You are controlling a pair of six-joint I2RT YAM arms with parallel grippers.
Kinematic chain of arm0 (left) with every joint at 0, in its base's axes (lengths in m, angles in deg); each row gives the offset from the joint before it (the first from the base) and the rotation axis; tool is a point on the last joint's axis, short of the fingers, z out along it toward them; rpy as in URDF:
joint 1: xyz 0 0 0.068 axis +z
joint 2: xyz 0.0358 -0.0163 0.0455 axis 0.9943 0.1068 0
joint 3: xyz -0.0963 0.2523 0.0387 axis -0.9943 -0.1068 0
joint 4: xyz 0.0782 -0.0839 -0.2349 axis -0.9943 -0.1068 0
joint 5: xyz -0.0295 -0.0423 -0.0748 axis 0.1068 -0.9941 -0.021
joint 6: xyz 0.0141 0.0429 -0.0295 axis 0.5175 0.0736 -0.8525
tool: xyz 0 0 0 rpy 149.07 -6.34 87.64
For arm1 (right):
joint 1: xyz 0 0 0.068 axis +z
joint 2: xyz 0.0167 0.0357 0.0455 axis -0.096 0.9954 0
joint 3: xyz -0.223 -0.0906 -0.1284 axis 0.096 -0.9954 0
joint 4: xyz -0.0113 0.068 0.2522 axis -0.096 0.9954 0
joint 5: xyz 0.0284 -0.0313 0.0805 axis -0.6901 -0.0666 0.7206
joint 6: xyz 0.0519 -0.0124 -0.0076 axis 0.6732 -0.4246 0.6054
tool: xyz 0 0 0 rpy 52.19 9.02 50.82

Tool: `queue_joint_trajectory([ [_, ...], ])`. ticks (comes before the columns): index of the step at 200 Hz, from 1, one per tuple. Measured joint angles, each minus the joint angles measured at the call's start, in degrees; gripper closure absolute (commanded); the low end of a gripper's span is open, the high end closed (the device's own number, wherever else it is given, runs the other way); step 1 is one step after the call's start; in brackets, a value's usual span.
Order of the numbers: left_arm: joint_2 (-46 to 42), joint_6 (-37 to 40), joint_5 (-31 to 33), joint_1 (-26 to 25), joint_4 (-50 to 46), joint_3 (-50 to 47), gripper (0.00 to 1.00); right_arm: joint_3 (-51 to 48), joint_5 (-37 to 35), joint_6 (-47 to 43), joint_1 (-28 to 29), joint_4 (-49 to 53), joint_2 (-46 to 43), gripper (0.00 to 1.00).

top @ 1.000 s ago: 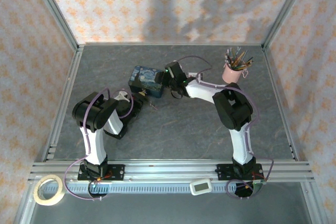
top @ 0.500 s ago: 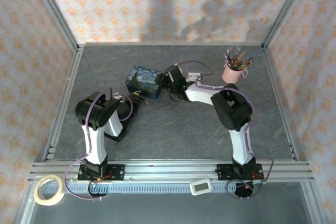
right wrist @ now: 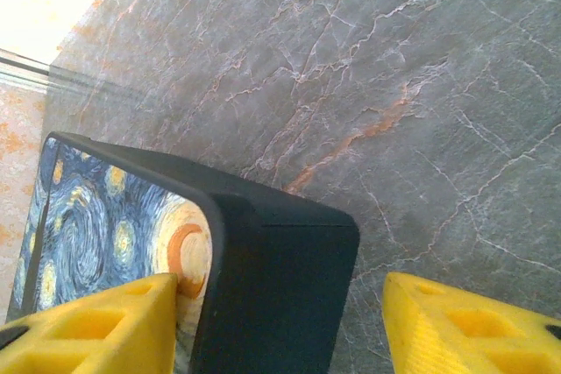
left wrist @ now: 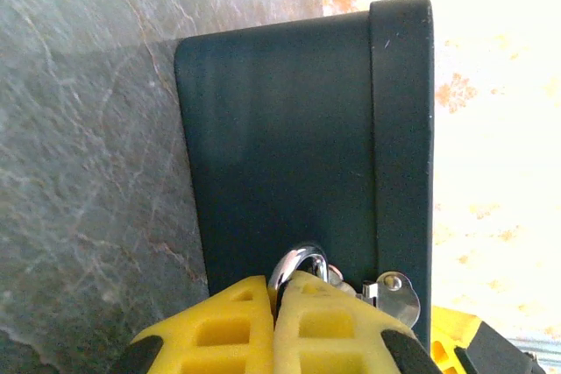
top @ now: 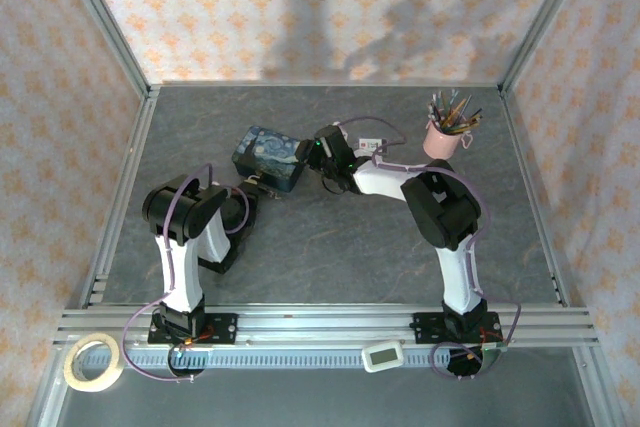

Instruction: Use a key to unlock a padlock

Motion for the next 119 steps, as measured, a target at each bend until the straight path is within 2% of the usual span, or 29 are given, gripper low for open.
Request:
queue_joint_trajectory([
  [22, 0.2, -0.5, 0.1, 0.1, 0.0, 0.4, 1.0, 0.0, 0.1, 0.0, 0.0, -0.2, 0.0, 0.37],
  [60, 0.5, 0.1, 1.2, 0.1, 0.0, 0.9, 1.0, -2.2, 1.0, -0.5, -0.5, -2.1, -0.6, 0.15],
  [119, 0.3, 0.7, 1.7, 0.0, 0.0, 0.7, 1.0, -0.7, 2.9, 0.5, 0.9, -1.4, -1.0, 0.15],
])
